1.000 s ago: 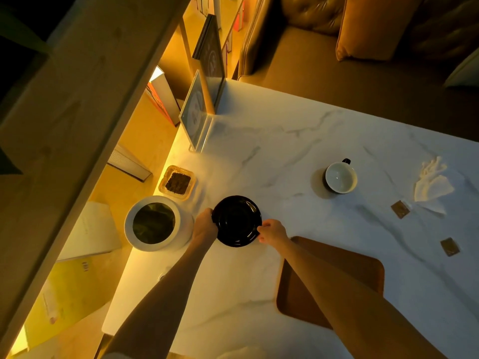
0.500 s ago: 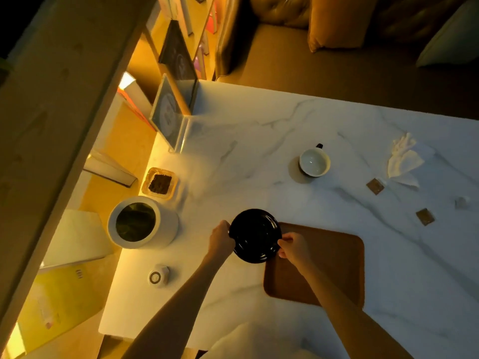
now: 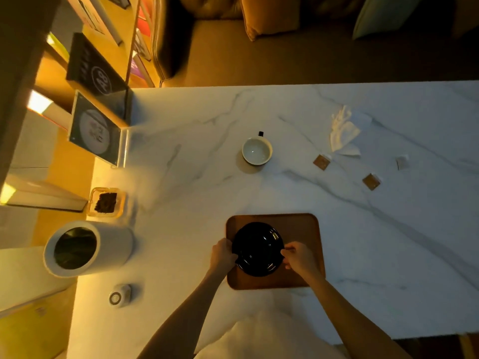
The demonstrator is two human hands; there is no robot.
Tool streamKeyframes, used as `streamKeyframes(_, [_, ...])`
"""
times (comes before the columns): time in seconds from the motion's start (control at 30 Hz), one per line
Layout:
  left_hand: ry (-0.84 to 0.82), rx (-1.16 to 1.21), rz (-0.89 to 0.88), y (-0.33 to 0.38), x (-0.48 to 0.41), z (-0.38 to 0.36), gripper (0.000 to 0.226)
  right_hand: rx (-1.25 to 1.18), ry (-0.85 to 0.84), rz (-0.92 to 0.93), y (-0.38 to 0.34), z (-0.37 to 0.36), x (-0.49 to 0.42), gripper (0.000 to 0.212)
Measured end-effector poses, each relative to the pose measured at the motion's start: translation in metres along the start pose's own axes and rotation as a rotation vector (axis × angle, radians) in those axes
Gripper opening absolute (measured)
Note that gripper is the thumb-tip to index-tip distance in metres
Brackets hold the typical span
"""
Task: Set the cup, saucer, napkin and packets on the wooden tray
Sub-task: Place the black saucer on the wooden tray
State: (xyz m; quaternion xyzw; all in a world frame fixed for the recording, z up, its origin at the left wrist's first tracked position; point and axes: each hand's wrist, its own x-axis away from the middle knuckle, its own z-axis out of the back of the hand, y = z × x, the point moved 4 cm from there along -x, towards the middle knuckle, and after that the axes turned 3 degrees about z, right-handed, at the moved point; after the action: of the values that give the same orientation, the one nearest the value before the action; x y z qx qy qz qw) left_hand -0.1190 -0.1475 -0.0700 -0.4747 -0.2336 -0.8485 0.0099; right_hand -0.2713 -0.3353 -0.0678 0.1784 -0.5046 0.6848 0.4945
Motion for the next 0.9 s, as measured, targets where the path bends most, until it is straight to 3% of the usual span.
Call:
streamKeyframes(0.67, [0.077, 0.065, 0.076, -0.024, -0.001, -0.009, 0.022, 0.006, -0.053, 0.055, 0.013, -0.020, -0.013, 0.026])
streamKeyframes(0.9, [0.089, -0.158, -0.007, -0.018, -0.002, -0.010, 0.008, 0.115, -0.033, 0.107, 0.009, -0.020, -0.008, 0.026])
